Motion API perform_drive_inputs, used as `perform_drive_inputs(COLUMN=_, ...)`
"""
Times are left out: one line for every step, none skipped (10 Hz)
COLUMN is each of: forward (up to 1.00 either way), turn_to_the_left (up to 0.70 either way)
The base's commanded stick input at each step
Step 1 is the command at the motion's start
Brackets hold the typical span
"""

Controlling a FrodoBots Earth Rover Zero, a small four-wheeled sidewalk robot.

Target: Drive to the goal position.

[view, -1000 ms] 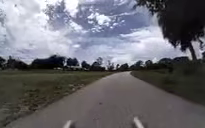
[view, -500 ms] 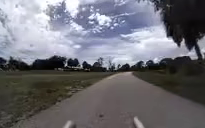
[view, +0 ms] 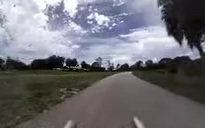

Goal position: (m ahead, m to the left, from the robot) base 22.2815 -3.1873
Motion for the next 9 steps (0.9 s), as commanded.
perform_drive_inputs(forward=0.85, turn_to_the_left=0.00)
perform_drive_inputs(forward=0.85, turn_to_the_left=0.00)
perform_drive_inputs(forward=0.85, turn_to_the_left=0.00)
perform_drive_inputs(forward=0.85, turn_to_the_left=0.00)
perform_drive_inputs(forward=0.85, turn_to_the_left=0.00)
perform_drive_inputs(forward=0.85, turn_to_the_left=0.00)
perform_drive_inputs(forward=0.85, turn_to_the_left=0.00)
perform_drive_inputs(forward=0.85, turn_to_the_left=0.00)
perform_drive_inputs(forward=0.85, turn_to_the_left=0.00)
